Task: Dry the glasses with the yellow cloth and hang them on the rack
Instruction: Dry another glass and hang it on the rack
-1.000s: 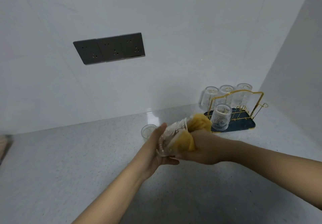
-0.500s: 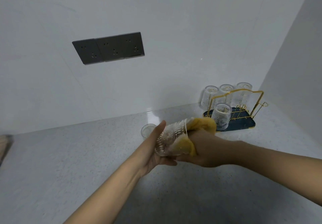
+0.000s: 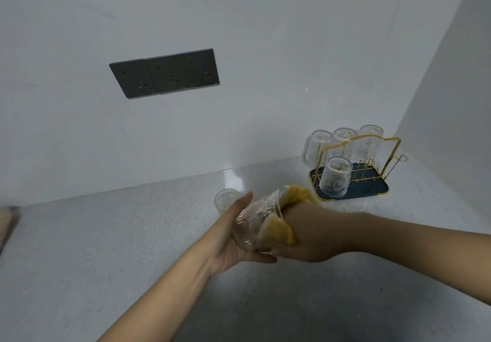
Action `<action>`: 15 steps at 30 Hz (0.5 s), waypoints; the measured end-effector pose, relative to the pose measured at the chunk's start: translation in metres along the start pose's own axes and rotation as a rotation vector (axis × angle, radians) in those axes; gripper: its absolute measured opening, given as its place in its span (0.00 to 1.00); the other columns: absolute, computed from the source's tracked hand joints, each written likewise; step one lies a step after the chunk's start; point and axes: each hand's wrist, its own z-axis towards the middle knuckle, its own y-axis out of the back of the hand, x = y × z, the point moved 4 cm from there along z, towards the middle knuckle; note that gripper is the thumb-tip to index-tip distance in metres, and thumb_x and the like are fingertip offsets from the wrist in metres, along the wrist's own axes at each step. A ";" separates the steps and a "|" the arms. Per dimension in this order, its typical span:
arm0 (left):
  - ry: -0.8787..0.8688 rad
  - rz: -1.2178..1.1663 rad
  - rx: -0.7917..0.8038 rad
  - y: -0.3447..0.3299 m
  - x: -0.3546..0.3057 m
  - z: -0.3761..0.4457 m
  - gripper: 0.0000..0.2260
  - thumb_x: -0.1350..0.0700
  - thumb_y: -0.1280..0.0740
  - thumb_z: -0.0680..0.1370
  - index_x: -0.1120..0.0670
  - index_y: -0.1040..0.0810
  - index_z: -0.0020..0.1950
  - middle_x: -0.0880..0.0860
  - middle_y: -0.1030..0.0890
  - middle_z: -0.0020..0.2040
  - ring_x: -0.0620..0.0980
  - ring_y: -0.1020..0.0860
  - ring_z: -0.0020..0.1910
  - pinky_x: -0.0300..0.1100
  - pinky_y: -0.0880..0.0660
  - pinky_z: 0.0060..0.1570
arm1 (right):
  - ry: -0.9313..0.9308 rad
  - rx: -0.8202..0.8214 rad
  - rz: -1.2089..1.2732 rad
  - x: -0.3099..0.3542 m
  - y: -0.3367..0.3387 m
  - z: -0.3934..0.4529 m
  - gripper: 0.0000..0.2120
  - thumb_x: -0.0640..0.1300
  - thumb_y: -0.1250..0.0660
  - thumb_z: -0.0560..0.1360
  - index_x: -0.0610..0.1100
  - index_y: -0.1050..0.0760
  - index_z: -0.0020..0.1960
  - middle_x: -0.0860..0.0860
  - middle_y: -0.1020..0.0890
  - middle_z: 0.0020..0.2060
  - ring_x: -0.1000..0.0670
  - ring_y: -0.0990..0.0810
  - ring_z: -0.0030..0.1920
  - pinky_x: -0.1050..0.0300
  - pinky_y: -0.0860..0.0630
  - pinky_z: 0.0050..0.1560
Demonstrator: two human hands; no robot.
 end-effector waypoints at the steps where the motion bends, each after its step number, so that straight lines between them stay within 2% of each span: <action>1: -0.089 -0.019 0.003 0.000 0.002 0.003 0.22 0.40 0.34 0.74 0.54 0.16 0.57 0.61 0.17 0.55 0.63 0.19 0.51 0.60 0.21 0.50 | -0.071 -0.018 0.150 -0.006 0.003 0.002 0.14 0.51 0.44 0.79 0.44 0.24 0.53 0.48 0.19 0.48 0.51 0.22 0.48 0.54 0.27 0.57; 3: -0.311 -0.038 -0.097 0.001 0.007 0.009 0.31 0.42 0.28 0.68 0.50 0.28 0.68 0.59 0.21 0.62 0.63 0.20 0.57 0.60 0.20 0.48 | -0.242 -0.076 0.569 -0.015 0.010 0.002 0.08 0.47 0.38 0.77 0.44 0.24 0.51 0.48 0.19 0.45 0.52 0.21 0.46 0.58 0.24 0.53; 5: -0.471 -0.023 -0.170 0.001 0.007 0.011 0.34 0.43 0.26 0.65 0.50 0.32 0.68 0.59 0.20 0.60 0.59 0.18 0.53 0.53 0.19 0.42 | -0.380 -0.083 0.990 -0.015 0.008 0.002 0.09 0.44 0.36 0.76 0.44 0.24 0.54 0.47 0.19 0.49 0.52 0.20 0.50 0.59 0.22 0.53; 6: -0.506 -0.015 -0.179 0.001 0.004 0.010 0.32 0.44 0.27 0.66 0.52 0.31 0.66 0.59 0.20 0.56 0.58 0.17 0.49 0.50 0.19 0.39 | -0.405 -0.061 1.058 -0.015 0.006 0.002 0.11 0.44 0.36 0.76 0.44 0.25 0.58 0.46 0.19 0.52 0.50 0.21 0.52 0.59 0.23 0.54; 8: -0.472 0.052 -0.175 0.001 -0.005 0.006 0.26 0.46 0.28 0.68 0.55 0.29 0.61 0.59 0.20 0.50 0.55 0.18 0.43 0.47 0.20 0.34 | -0.325 0.036 0.928 -0.006 0.008 -0.001 0.15 0.46 0.37 0.76 0.43 0.28 0.61 0.47 0.21 0.54 0.51 0.22 0.53 0.65 0.25 0.52; 10: -0.290 0.085 -0.140 0.000 -0.007 0.004 0.22 0.47 0.27 0.70 0.56 0.26 0.58 0.56 0.20 0.44 0.52 0.19 0.37 0.44 0.22 0.30 | -0.207 0.140 0.541 -0.002 0.000 -0.006 0.18 0.50 0.37 0.76 0.44 0.30 0.63 0.49 0.23 0.56 0.54 0.25 0.53 0.72 0.29 0.51; 11: -0.165 0.078 -0.119 0.001 -0.004 0.004 0.22 0.46 0.28 0.71 0.57 0.26 0.58 0.56 0.19 0.41 0.52 0.20 0.33 0.42 0.23 0.27 | -0.159 0.177 0.333 -0.004 -0.006 -0.006 0.20 0.52 0.38 0.76 0.45 0.32 0.65 0.50 0.25 0.59 0.54 0.26 0.55 0.73 0.33 0.53; 13: 0.024 0.066 -0.084 0.000 0.003 0.003 0.22 0.44 0.32 0.70 0.59 0.24 0.54 0.57 0.19 0.37 0.53 0.20 0.31 0.40 0.24 0.26 | -0.089 0.318 0.071 -0.004 -0.016 -0.009 0.20 0.50 0.41 0.77 0.44 0.33 0.67 0.47 0.27 0.63 0.48 0.27 0.62 0.62 0.33 0.62; 14: 0.078 0.055 -0.067 0.001 0.004 0.004 0.21 0.44 0.33 0.69 0.59 0.23 0.53 0.58 0.18 0.38 0.54 0.19 0.32 0.41 0.22 0.29 | 0.044 0.374 0.080 -0.003 -0.022 -0.009 0.18 0.47 0.41 0.77 0.41 0.31 0.65 0.45 0.24 0.60 0.45 0.26 0.62 0.57 0.31 0.62; 15: 0.114 0.039 -0.051 0.000 0.005 0.005 0.21 0.44 0.33 0.69 0.59 0.23 0.53 0.58 0.18 0.40 0.55 0.19 0.34 0.44 0.20 0.34 | 0.107 0.281 0.110 0.002 -0.013 -0.010 0.14 0.43 0.41 0.77 0.38 0.27 0.59 0.44 0.21 0.52 0.42 0.24 0.59 0.57 0.28 0.56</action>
